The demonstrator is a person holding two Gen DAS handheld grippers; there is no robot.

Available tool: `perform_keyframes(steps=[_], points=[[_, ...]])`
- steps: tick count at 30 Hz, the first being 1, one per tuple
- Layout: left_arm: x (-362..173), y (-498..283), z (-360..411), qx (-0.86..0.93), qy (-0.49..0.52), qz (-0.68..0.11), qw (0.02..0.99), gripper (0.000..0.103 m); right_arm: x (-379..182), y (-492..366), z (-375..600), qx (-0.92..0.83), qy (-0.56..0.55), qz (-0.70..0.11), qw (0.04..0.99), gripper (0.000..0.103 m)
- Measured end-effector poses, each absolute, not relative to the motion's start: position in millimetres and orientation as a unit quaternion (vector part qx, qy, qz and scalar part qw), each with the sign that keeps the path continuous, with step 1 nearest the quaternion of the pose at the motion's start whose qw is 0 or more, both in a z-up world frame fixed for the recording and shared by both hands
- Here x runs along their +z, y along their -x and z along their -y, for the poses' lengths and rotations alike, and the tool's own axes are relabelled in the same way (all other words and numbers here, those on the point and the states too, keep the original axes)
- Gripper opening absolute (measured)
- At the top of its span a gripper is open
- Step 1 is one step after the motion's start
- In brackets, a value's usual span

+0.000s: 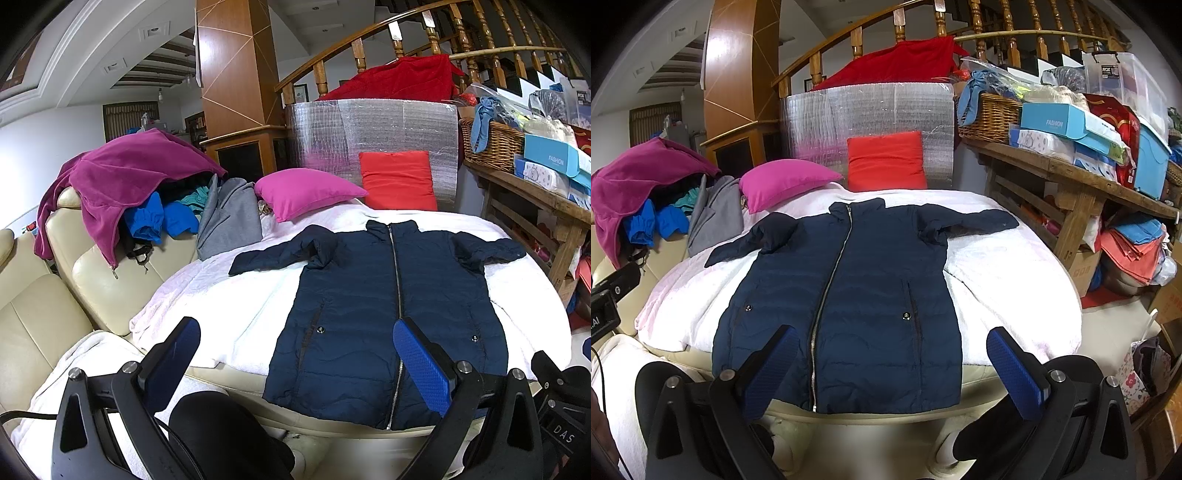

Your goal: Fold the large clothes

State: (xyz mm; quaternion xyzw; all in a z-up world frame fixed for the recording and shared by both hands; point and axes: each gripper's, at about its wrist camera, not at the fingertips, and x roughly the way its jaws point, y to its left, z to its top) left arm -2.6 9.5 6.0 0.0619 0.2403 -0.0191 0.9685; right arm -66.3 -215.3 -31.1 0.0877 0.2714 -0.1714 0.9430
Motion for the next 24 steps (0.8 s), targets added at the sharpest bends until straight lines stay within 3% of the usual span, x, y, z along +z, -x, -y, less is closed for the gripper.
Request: perform_keyframes(steps=[24], points=[[5.3, 0.5, -10.3, -0.019, -0.065, -0.244, 0.967, 0.103, -33.8, 63.3, 215.5, -0.167, -0.094, -0.284, 0.94, 0.103]])
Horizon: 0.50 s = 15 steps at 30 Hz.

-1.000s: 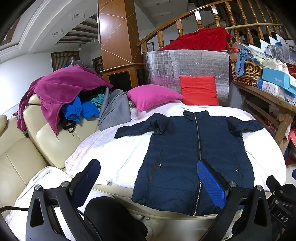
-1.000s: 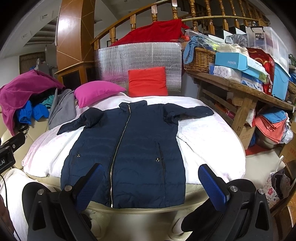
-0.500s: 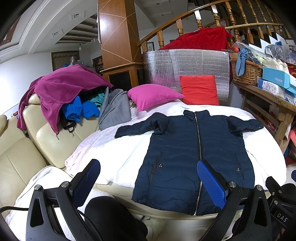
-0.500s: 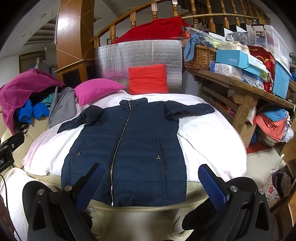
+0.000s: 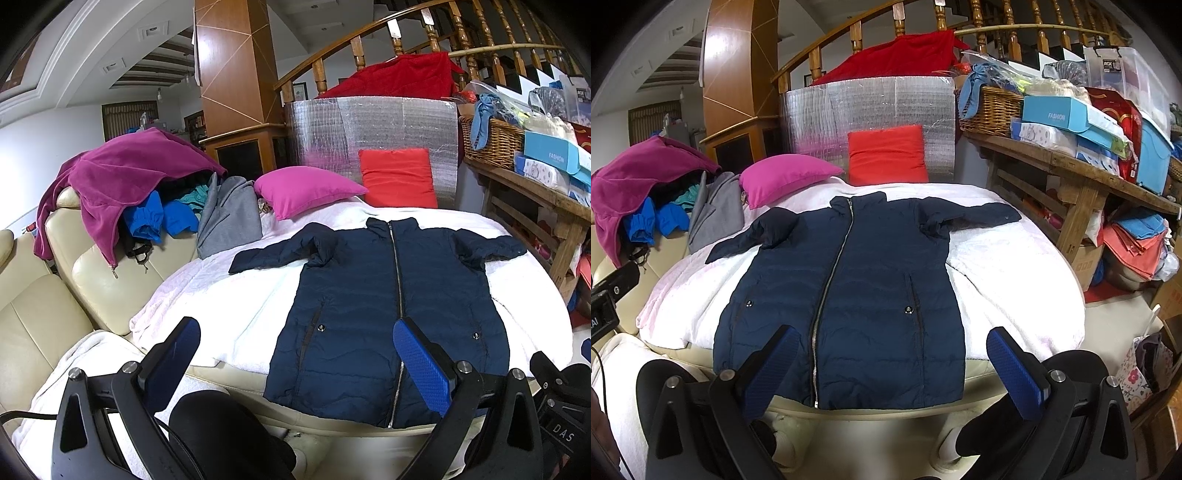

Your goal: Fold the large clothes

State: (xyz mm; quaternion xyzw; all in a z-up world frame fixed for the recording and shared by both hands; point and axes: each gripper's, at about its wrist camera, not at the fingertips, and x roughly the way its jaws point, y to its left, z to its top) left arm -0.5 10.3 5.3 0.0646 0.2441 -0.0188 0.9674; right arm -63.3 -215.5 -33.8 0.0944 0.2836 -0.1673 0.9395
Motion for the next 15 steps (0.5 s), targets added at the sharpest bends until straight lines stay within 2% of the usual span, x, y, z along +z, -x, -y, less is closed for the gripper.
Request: perform_keyframes(steps=[15], points=[[2.0, -5.3, -9.1, -0.019, -0.067, -0.25, 0.966, 0.103, -37.4, 57.0, 219.5, -0.164, -0.101, -0.295, 0.936, 0.103]])
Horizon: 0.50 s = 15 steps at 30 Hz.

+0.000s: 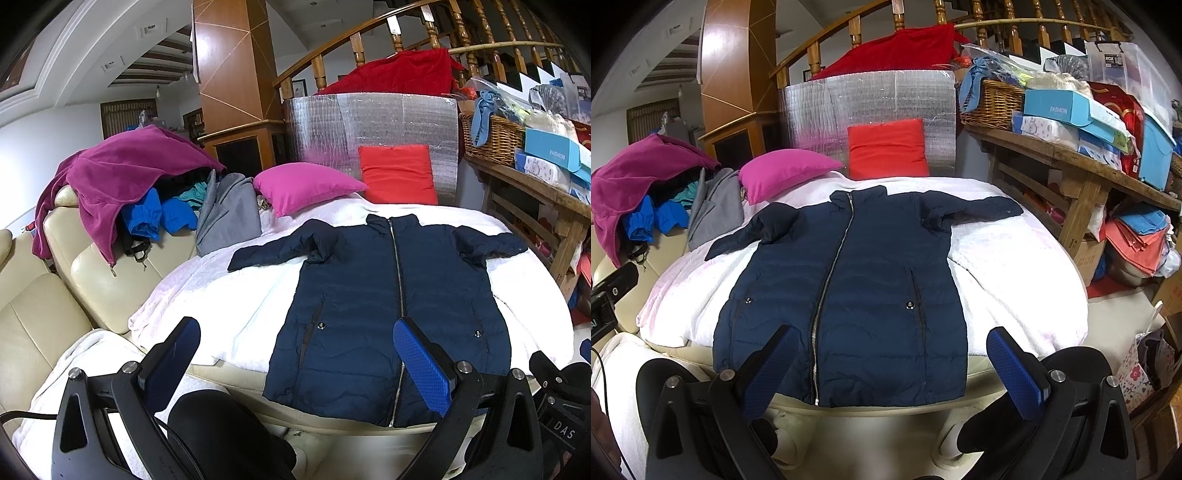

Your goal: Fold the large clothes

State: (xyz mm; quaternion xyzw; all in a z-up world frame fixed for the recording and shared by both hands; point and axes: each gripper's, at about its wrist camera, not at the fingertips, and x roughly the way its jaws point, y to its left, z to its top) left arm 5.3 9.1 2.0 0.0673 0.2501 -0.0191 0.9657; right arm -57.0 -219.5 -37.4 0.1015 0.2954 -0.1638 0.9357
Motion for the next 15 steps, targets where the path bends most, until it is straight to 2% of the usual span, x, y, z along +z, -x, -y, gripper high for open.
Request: perform_keyframes(steps=[8, 15], points=[[-6.2, -27.6, -7.9, -0.014, -0.07, -0.261, 0.963, 0.103, -39.7, 42.1, 232.7, -0.169, -0.105, -0.3, 0.933, 0.103], [-15.2, -88.1, 10.1, -0.01, -0.086, -0.277, 0.957, 0.103, -36.9, 3.5, 270.1, -0.191, -0.107, -0.284, 0.934, 0.103]])
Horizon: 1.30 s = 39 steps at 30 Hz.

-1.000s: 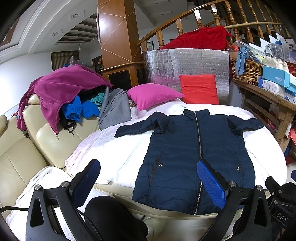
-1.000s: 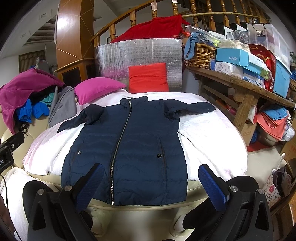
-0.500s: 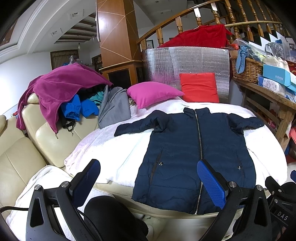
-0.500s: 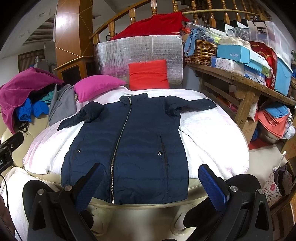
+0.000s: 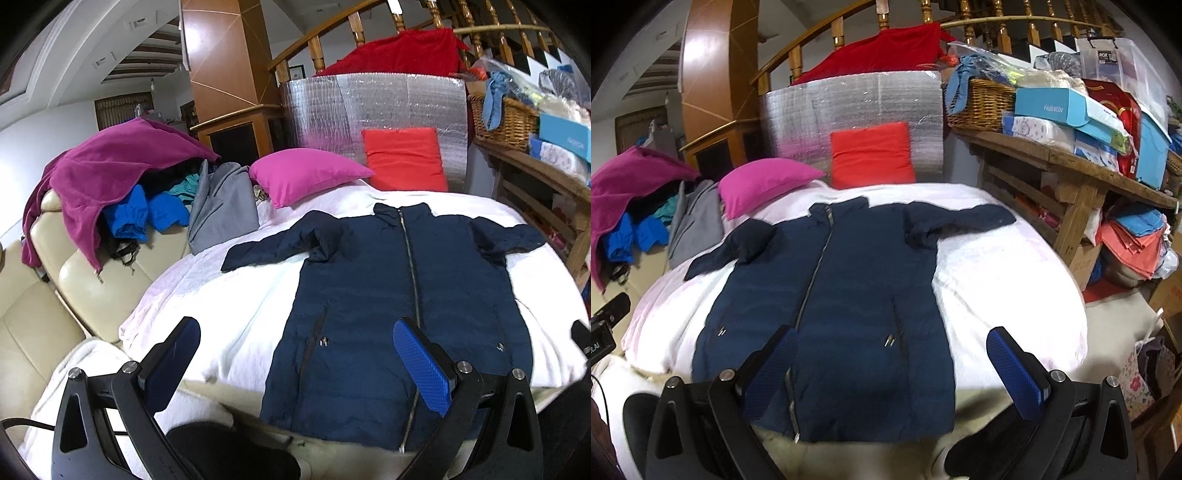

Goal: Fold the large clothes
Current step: 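Grasp the jacket sleeve with the right tool and lift it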

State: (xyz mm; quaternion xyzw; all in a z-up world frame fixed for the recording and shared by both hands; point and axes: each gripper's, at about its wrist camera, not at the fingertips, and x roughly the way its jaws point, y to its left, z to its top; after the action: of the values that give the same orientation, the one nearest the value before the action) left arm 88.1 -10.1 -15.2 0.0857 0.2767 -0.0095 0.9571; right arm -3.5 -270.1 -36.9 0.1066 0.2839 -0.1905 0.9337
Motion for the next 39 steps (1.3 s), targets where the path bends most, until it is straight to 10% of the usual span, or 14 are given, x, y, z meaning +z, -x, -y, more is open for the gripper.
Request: perform_keyframes(steps=[39], points=[[-31.8, -283.2, 134.5, -0.042, -0.097, -0.271, 0.957, 0.103, -67.6, -230.8, 469.1, -0.295, -0.183, -0.274, 0.897, 0.103]])
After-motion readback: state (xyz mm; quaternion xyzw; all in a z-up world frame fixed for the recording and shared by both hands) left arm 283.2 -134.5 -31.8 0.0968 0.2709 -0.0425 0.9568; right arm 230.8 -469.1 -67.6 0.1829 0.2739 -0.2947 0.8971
